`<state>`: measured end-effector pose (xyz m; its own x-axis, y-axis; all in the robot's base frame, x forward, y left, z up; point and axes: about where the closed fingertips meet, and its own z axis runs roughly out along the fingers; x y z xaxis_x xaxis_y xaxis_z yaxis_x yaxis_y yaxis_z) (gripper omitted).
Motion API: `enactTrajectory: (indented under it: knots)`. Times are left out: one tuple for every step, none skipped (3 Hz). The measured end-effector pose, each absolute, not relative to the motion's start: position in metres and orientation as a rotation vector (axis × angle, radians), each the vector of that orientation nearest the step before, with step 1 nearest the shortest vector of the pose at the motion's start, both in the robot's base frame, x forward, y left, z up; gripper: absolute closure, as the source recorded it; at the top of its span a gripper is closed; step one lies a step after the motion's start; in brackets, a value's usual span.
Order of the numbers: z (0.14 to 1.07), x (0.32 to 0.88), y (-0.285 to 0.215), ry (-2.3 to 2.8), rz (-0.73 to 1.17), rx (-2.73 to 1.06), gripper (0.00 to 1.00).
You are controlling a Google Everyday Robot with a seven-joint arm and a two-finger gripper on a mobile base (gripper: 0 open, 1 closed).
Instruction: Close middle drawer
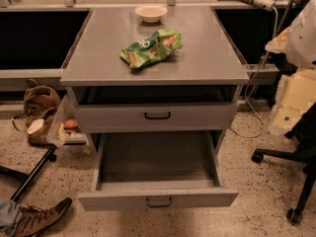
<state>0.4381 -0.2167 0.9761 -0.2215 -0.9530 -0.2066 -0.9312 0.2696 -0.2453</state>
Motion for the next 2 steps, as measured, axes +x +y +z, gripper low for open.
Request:
enactTrajectory:
  knots:
    - [0.9761,0.4381,-0.2167,2.232,-0.098,-1.725,0.00]
    - [0.9676,0.4388,-0.2140,2.234,-0.087,-1.722,0.00]
